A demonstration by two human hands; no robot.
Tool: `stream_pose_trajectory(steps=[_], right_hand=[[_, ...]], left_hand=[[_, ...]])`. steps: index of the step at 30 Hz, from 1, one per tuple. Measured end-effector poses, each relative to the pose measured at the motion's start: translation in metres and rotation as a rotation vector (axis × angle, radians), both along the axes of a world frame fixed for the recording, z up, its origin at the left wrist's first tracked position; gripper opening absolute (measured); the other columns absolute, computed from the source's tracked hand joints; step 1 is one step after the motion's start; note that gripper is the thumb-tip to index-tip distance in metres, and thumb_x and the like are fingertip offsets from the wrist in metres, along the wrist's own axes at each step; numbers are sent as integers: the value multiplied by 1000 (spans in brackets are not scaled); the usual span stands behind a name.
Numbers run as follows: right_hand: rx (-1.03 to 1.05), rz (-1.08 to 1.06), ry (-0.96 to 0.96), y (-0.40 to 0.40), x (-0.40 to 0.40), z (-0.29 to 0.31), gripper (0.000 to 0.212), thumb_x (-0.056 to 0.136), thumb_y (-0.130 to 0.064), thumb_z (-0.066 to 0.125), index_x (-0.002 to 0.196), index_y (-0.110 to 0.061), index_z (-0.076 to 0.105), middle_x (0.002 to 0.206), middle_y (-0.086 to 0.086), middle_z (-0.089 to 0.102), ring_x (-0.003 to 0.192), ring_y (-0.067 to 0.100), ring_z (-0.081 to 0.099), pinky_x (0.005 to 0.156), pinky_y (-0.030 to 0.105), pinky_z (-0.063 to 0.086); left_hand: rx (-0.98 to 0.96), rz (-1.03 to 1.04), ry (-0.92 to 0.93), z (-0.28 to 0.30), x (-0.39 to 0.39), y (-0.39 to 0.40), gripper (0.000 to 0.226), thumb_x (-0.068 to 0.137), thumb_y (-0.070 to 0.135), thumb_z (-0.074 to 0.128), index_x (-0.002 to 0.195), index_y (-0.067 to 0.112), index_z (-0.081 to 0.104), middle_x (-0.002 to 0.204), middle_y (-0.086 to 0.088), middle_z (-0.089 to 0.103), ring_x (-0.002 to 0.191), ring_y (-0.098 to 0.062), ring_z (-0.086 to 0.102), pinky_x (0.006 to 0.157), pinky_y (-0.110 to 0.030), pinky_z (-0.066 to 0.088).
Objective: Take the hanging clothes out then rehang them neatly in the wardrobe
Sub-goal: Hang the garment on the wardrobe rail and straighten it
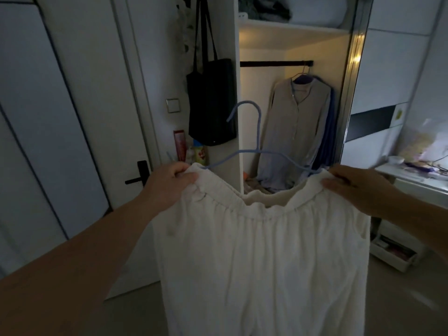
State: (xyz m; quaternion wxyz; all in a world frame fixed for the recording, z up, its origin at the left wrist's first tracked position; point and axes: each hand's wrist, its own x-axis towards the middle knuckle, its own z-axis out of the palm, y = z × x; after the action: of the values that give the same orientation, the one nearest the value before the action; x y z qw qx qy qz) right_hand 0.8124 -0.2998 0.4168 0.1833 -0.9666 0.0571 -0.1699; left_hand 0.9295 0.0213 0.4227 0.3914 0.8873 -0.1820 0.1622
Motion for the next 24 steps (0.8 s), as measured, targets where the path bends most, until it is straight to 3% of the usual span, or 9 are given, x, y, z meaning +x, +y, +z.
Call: stream_pose_trajectory(steps=[4, 7, 11, 15, 18, 24], right_hand=[[92, -80, -18, -11, 23, -1, 17, 92, -33, 46, 79, -25, 54, 75, -5, 54, 71, 7, 50, 62, 25, 38], [115, -177, -99, -29, 29, -2, 16, 92, -31, 49, 82, -21, 58, 77, 3, 57, 73, 14, 52, 67, 33, 41], [114, -283, -158, -58, 32, 1, 23, 91, -28, 52, 68, -30, 49, 69, -3, 51, 66, 12, 47, 59, 28, 34], [97, -381, -187, -100, 46, 6, 18, 90, -29, 53, 77, -17, 57, 69, 4, 54, 66, 18, 48, 60, 31, 35], [65, -406, -194, -139, 66, 16, 20, 90, -31, 53, 76, -17, 56, 66, 6, 53, 62, 17, 47, 58, 28, 35], [-20, -405, -128, -233, 127, 35, 21, 90, -34, 51, 82, -16, 59, 72, 5, 59, 69, 16, 55, 61, 30, 40]], left_hand=[[-28, -102, -39, -2, 51, -19, 7, 90, 26, 57, 90, 25, 63, 69, 12, 55, 65, -4, 49, 57, -15, 35], [-6, -190, -76, -5, 80, -48, 12, 91, 27, 54, 89, 19, 63, 66, 12, 51, 62, -3, 46, 56, -17, 33], [53, -262, -88, -6, 115, -96, 12, 91, 31, 53, 87, 21, 60, 69, 14, 53, 64, -1, 49, 54, -11, 34], [70, -297, -82, -10, 153, -145, 24, 89, 35, 56, 74, 16, 57, 60, 7, 46, 59, -10, 46, 52, -25, 30], [34, -308, -70, -11, 182, -189, 36, 88, 33, 56, 58, 23, 42, 55, 5, 40, 53, -9, 40, 53, -27, 29], [-48, -298, -48, -3, 249, -291, 43, 89, 26, 56, 53, 25, 33, 53, 6, 36, 52, -7, 36, 51, -26, 27]])
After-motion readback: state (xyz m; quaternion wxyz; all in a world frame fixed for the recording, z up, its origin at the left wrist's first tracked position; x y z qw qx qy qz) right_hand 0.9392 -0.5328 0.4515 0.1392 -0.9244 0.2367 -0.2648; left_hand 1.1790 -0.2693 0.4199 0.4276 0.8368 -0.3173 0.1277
